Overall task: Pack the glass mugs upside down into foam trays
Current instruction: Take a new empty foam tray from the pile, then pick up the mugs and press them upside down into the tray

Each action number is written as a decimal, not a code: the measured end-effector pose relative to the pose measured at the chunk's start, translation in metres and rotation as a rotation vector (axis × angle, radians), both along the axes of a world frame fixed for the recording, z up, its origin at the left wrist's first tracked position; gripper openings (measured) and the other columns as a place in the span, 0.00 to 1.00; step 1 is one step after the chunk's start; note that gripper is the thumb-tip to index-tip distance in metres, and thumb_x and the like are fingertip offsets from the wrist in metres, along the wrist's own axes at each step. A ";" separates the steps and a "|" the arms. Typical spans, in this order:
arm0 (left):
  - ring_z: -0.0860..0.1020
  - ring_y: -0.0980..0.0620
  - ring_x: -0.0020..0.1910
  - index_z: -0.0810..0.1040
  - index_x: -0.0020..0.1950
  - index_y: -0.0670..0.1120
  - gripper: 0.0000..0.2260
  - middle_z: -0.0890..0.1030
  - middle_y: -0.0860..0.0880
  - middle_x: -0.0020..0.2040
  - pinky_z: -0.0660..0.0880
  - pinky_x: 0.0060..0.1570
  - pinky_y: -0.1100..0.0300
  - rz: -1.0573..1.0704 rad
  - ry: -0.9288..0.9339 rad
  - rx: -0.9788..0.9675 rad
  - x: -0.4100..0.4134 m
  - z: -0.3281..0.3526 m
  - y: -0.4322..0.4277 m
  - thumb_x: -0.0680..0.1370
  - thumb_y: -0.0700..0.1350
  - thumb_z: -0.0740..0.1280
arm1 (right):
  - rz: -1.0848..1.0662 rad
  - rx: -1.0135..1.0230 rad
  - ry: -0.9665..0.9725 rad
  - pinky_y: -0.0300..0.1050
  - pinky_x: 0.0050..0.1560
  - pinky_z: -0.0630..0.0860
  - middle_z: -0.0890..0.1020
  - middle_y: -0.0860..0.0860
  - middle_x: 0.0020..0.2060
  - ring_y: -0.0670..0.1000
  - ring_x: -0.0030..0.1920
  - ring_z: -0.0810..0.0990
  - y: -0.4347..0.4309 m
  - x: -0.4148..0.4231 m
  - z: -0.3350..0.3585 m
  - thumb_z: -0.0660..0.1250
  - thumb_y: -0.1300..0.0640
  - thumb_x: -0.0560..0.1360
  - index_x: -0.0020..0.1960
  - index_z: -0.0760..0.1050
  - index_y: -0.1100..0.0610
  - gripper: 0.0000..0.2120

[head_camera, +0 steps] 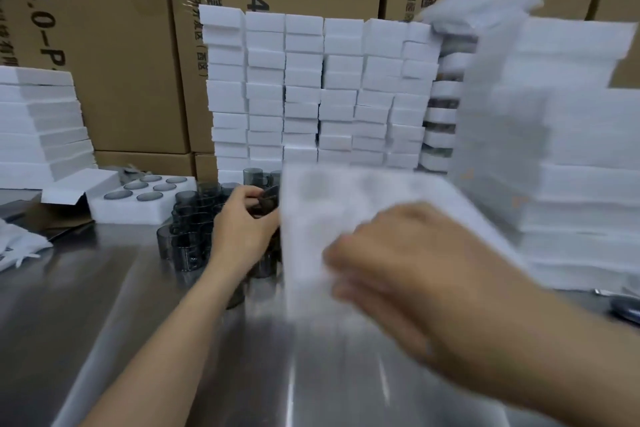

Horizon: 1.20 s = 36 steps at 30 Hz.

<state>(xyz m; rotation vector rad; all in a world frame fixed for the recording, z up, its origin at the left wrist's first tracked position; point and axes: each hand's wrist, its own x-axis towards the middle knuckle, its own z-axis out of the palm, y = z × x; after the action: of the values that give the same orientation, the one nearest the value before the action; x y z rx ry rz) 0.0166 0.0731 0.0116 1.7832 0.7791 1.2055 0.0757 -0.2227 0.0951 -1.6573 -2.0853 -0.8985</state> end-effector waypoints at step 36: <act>0.77 0.62 0.57 0.79 0.67 0.57 0.23 0.81 0.55 0.61 0.67 0.49 0.70 -0.095 0.102 0.046 -0.004 -0.005 0.006 0.75 0.61 0.79 | -0.372 -0.447 0.707 0.55 0.73 0.71 0.81 0.40 0.61 0.48 0.64 0.79 0.091 0.107 -0.104 0.58 0.25 0.76 0.69 0.76 0.38 0.28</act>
<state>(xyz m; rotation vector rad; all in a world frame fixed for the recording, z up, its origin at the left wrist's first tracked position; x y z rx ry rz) 0.0130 0.0788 0.0070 1.9104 0.7206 1.0851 0.1828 -0.1313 -0.0090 -2.2080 -1.5638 0.1219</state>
